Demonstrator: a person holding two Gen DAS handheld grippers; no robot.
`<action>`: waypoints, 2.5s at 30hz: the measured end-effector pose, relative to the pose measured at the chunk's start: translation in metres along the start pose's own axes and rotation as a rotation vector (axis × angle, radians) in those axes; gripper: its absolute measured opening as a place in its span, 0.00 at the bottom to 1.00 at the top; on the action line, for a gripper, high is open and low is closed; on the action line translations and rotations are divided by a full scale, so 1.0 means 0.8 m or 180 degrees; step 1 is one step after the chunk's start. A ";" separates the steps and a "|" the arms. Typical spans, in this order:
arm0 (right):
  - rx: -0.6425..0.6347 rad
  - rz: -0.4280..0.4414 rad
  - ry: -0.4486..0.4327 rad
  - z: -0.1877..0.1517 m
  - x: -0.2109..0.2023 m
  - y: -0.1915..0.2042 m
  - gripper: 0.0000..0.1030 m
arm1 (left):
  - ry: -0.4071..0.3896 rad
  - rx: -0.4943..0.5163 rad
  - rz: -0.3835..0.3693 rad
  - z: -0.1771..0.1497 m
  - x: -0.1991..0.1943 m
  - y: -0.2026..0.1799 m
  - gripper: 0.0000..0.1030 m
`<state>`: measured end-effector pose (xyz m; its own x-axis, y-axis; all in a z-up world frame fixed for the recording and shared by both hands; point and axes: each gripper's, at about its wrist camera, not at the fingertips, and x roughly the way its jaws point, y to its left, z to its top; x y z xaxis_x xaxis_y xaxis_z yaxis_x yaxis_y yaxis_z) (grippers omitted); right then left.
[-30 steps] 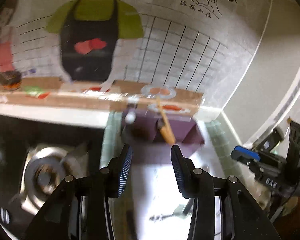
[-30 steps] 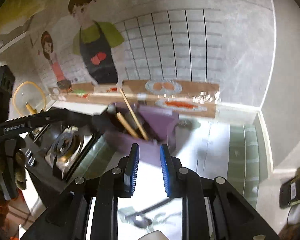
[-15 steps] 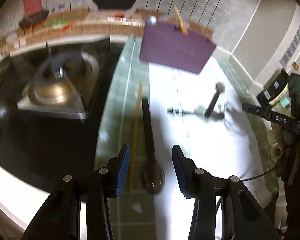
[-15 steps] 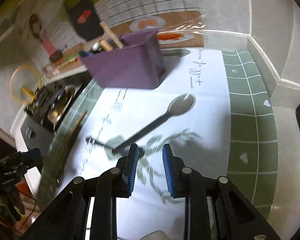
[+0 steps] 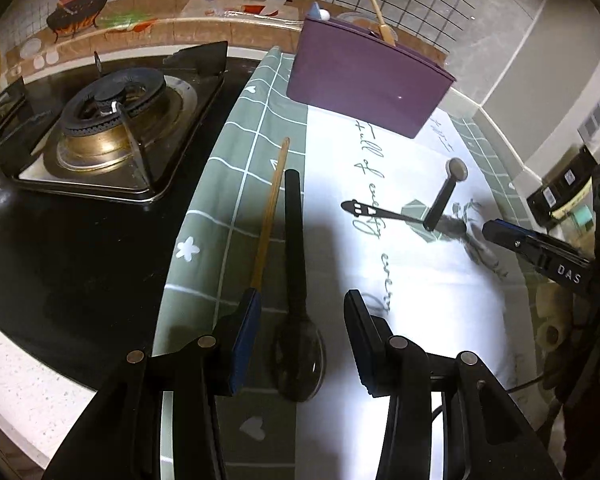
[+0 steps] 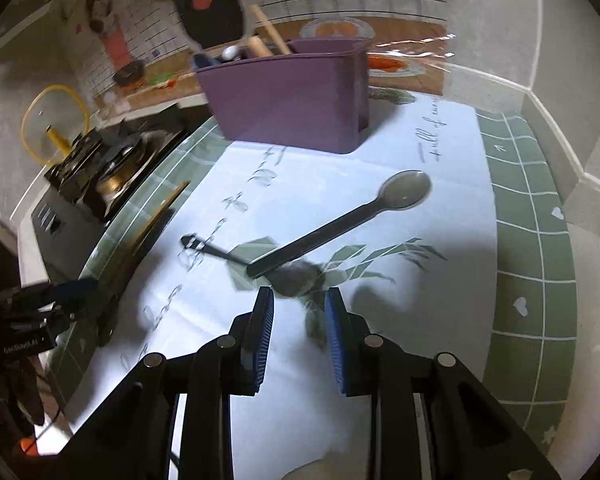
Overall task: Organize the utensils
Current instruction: 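Grasp the clear plastic spoon with the right tool while the left tool moves toward the black spatula, then grasp the black spatula handle with the left tool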
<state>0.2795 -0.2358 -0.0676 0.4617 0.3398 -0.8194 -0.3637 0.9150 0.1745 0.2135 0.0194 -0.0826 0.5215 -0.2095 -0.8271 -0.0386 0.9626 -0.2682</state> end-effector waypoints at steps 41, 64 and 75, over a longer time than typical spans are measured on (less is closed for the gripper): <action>0.0004 -0.0730 -0.0102 0.077 0.081 -0.020 0.31 | -0.0222 0.0137 0.0292 0.024 -0.028 -0.002 0.43; -0.0052 -0.0406 -0.0472 -0.024 -0.062 -0.021 0.31 | -0.0137 0.0096 0.0248 0.025 0.014 -0.010 0.43; -0.0087 -0.0366 -0.0456 -0.026 -0.059 -0.013 0.31 | 0.0042 0.0072 -0.0282 0.031 0.028 -0.021 0.43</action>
<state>0.2448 -0.2658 -0.0424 0.6113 0.2627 -0.7465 -0.3230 0.9440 0.0677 0.2473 0.0032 -0.0843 0.5107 -0.2961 -0.8072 0.0264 0.9438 -0.3294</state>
